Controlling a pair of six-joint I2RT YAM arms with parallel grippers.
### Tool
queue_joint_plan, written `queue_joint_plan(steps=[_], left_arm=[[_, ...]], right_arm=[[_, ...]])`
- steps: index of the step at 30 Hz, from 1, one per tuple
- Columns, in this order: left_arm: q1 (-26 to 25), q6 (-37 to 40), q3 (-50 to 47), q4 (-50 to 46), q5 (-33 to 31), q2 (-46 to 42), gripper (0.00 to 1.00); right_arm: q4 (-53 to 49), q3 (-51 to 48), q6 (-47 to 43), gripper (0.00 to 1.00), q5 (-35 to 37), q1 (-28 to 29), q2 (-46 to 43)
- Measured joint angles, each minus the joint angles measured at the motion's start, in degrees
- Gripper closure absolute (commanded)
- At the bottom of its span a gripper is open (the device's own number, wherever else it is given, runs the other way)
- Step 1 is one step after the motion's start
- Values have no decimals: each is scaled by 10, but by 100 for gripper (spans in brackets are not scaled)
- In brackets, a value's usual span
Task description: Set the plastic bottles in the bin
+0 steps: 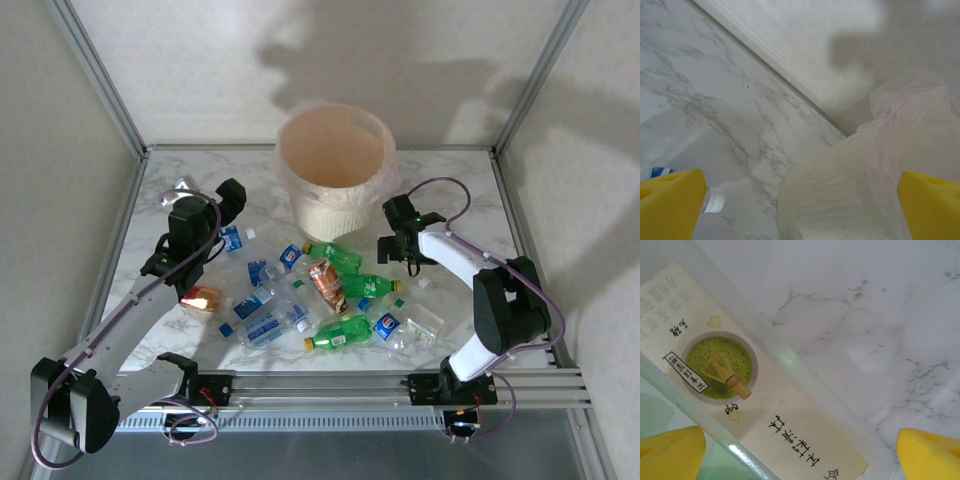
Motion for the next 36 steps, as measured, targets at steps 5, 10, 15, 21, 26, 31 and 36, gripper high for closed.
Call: queue_joint_plan(steps=[5,10,15,21,26,31,36], left_arm=[[0,0,0,0,7,7,4],[0,0,0,0,12,9,6],[0,0,0,0,24,15,10],[-3,0,0,0,32,21,12],[-5,0,5,-2,36,24,13],[-7,0,16,-5,38,24,14],[-7,0,22,-5,38,26,15]], right_arm=[[19,-11,3,2,-24,-34,-3],[47,-11,3,6,-44,-56,3],[70,-4,-1,14,-55,-62,34],[94,-4,-6,22,-59,-68,53],[112,-6,-6,31,-58,-69,57],[124,-10,-6,35,-56,-70,57],[134,-15,-5,40,-53,-72,55]])
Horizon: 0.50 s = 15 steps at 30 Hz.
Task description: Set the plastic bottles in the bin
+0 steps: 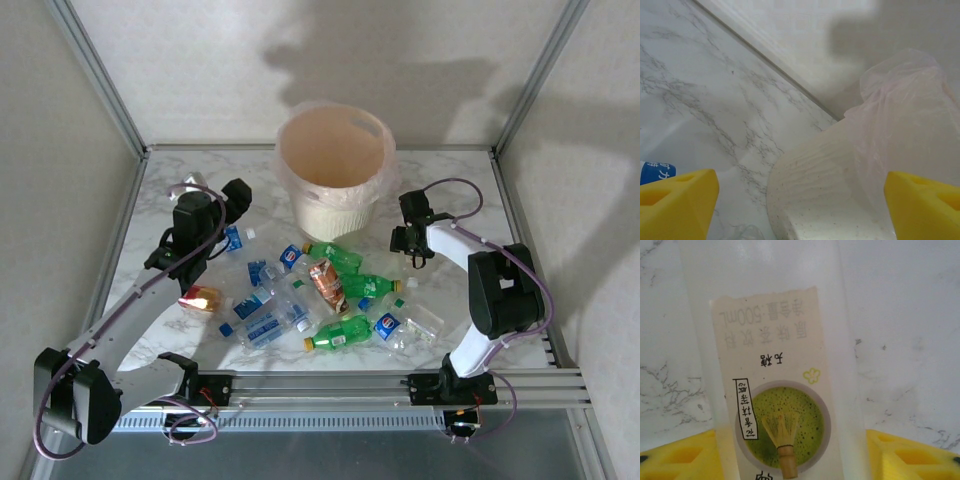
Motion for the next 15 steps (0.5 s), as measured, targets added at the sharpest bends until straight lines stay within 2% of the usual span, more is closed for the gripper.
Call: queue_joint_plan(steps=[7,15], left_arm=[[-1,0,9,-9,2,1,15],[-3,3,49,-21,2,11,16]], right_arm=[[-7,-5,0,42,18,-2,-33],[-59,34,11,42,56,-6,-143]])
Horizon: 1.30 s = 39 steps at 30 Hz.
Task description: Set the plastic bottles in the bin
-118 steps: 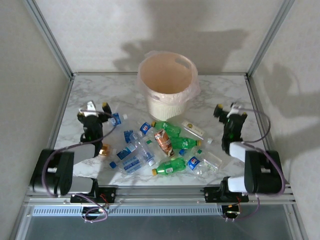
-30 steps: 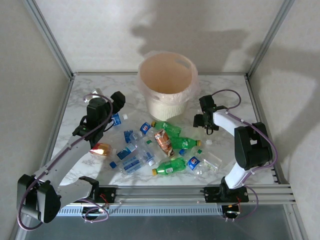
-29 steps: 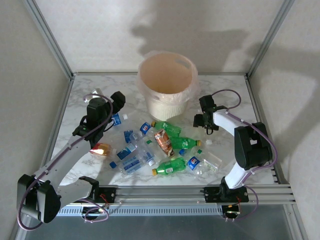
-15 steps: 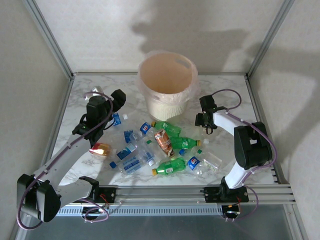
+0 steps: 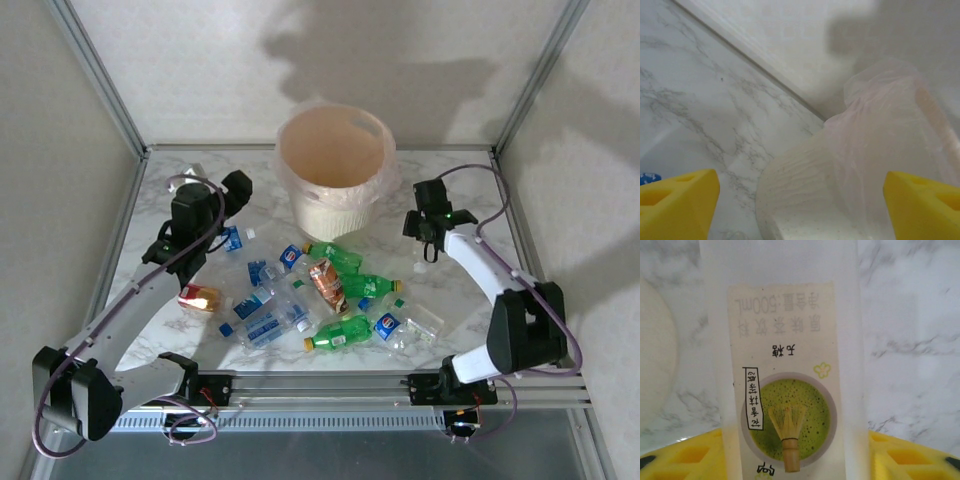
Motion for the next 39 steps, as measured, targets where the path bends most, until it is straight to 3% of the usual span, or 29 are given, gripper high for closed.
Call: queue_joint_plan(steps=[6,12,23,32,39], left_arm=[[-4,0,31,2,8,4,18],[-33,1,68,9,18,36,19],[-59,-2,168,14,37,122,20],[-60,-1,169,7,40,117,19],[-60,3,150,-5,30,104,19]], right_arm=[[-48,137,2,43,15,0,-47],[-82,319,2,43,-3,4,-38],[-96,651,0,43,-77,114,163],[-99,690,1,44,-122,135,284],[-110,690,2,44,-136,158,325]])
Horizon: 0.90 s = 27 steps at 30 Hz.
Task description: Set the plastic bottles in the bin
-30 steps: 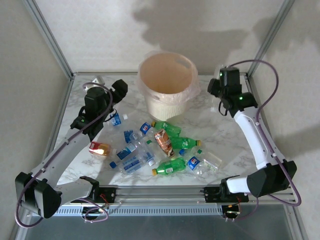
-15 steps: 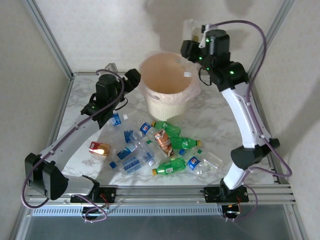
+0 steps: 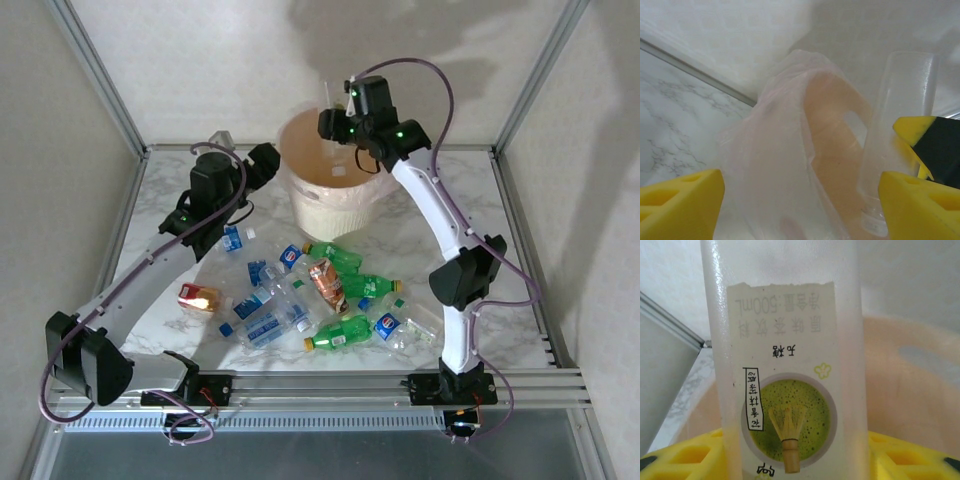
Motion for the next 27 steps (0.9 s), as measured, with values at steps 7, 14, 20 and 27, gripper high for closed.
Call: queue_joint_plan(steps=[7,14,20,27], left_arm=[[0,11,-2,-18,-20,-3,19],[0,13,-19,-30,-39,-14,19],[0,13,-29,-33,-44,-15,19],[0,15,-30,-33,-44,-15,19]], right_arm=[[-24,0,0,44,2,16,19],[-55,0,8,44,11,30,21],[-75,-7,16,42,22,41,23],[-91,-7,20,41,23,48,32]])
